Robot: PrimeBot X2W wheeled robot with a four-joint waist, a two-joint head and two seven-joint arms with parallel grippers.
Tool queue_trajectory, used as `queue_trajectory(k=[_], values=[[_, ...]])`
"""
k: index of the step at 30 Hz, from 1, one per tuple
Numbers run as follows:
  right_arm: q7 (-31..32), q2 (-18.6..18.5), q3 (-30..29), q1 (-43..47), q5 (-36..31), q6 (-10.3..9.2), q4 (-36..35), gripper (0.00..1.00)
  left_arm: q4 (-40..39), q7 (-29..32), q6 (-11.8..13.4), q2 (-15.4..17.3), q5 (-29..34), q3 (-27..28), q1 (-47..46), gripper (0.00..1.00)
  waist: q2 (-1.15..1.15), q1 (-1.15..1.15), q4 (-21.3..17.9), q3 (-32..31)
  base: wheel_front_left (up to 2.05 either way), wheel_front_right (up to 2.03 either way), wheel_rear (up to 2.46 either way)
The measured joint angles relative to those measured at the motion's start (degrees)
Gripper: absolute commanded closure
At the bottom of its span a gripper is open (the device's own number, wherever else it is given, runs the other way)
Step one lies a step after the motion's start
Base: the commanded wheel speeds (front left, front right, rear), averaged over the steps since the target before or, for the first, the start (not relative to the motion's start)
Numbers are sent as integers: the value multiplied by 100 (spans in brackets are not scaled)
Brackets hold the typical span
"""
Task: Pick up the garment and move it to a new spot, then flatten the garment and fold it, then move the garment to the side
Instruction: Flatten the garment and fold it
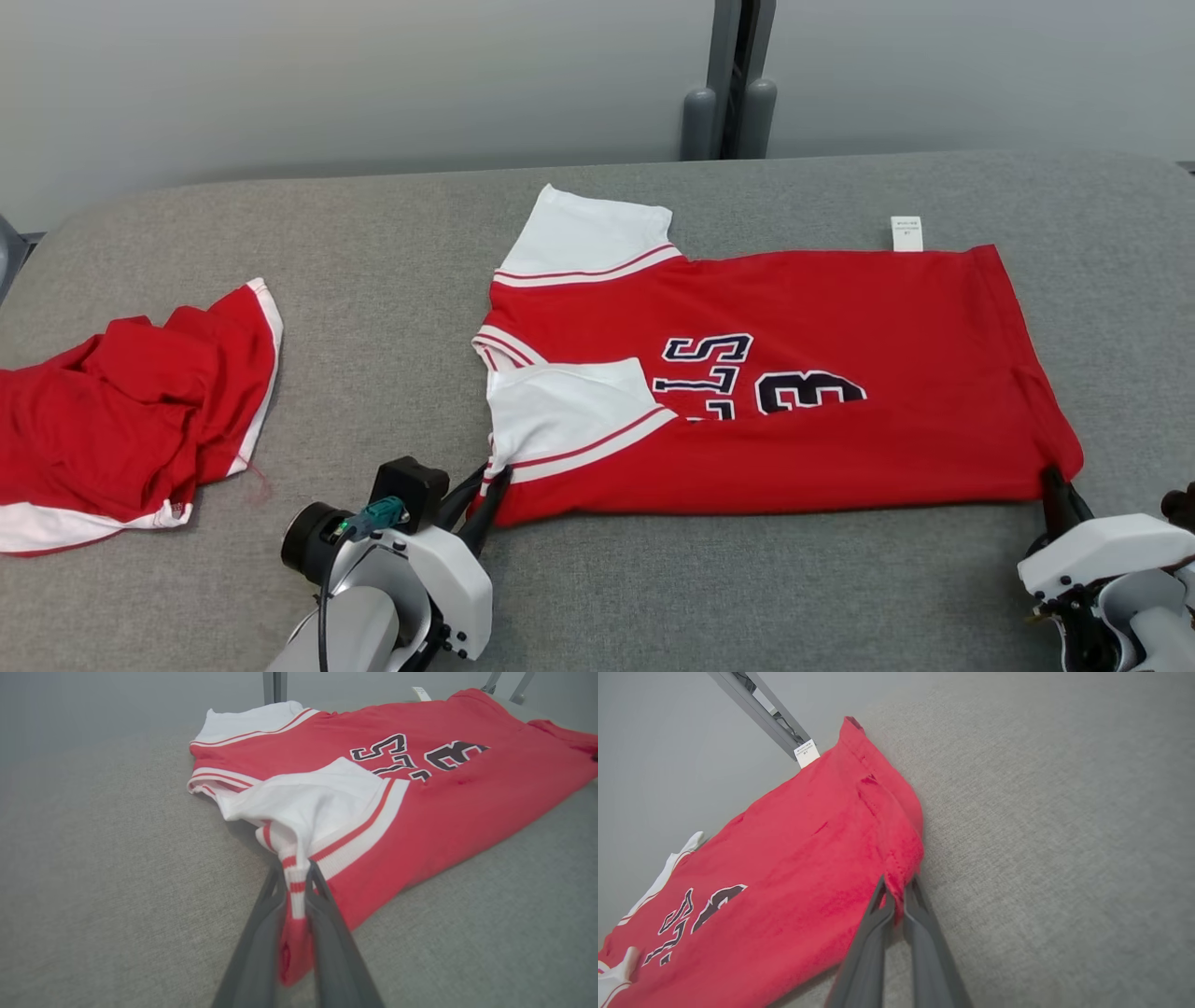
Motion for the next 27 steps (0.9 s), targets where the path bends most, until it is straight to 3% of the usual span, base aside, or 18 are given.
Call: queue_trajectory(k=[6, 11, 19, 27], values=[[-99, -105, 175, 365, 247, 0, -209, 100, -58, 192, -1, 47, -318, -423, 164, 100, 0, 0, -146, -174, 0, 0, 0], [-129, -177, 358, 683, 367, 0, -352, 100, -535, 725, -1, 304, -964, -937, 393, 100, 0, 0, -295, -333, 0, 0, 0], [297, -401, 624, 1023, 588, 0, -463, 100, -1857, 1752, -1, 1315, -1974, -1686, 692, 100, 0, 0, -470, -526, 0, 0, 0], [1099, -735, 722, 1372, 846, 2, -761, 100, -3188, 2455, -7, 2281, -2539, -1975, 949, 100, 0, 0, -509, -610, 0, 0, 0]])
